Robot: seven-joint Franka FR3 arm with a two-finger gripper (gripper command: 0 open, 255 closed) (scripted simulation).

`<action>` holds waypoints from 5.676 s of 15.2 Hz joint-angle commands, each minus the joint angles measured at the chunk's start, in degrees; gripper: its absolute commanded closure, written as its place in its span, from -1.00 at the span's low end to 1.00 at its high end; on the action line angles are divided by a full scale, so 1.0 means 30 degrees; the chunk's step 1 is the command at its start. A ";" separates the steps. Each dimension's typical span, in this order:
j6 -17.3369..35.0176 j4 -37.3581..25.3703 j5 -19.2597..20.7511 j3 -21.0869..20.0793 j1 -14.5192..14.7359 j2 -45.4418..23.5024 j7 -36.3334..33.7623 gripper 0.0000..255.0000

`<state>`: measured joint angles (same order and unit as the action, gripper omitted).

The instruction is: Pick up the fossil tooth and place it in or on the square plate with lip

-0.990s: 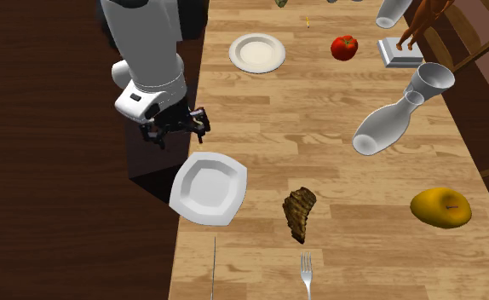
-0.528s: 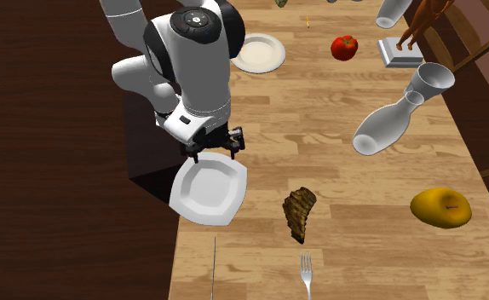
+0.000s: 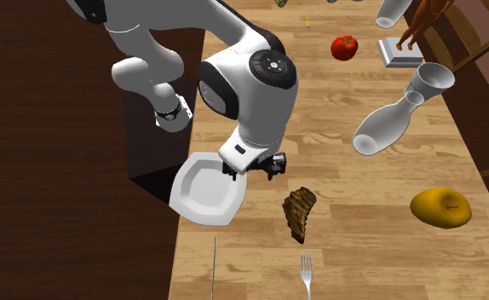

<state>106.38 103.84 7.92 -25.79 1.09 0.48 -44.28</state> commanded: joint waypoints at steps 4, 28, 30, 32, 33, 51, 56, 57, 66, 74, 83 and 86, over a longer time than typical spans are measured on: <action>-0.1016 -0.4443 0.2078 -0.0488 0.1132 -0.4542 -0.3167 -1.00; -0.0187 -0.5978 0.3322 -0.0169 0.2009 -0.7484 -0.4736 1.00; -0.0186 -0.5978 0.3323 -0.0169 0.2010 -0.7485 -0.4736 1.00; -0.0186 -0.5976 0.3322 -0.0169 0.2009 -0.7484 -0.4737 1.00; -0.0186 -0.5977 0.3323 -0.0169 0.2009 -0.7484 -0.4737 1.00; -0.1946 -1.2095 0.6042 0.0338 0.4481 -1.2182 -0.3817 -1.00; -0.1947 -1.2092 0.6041 0.0337 0.4480 -1.2180 -0.3817 1.00; -0.1947 -1.2092 0.6041 0.0337 0.4480 -1.2180 -0.3817 1.00; -0.2188 -1.2348 0.6023 0.0330 0.4523 -1.2178 -0.3751 1.00; -0.4320 -1.4862 0.5987 0.0343 0.5026 -1.2427 -0.3184 1.00; -0.7330 -1.9296 0.6273 0.0584 0.6132 -1.3612 -0.2344 1.00; -0.4797 -1.2725 0.5154 -0.0101 0.3623 -0.9627 -0.2506 1.00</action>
<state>90.26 60.94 24.30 -25.62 13.86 -31.52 -51.93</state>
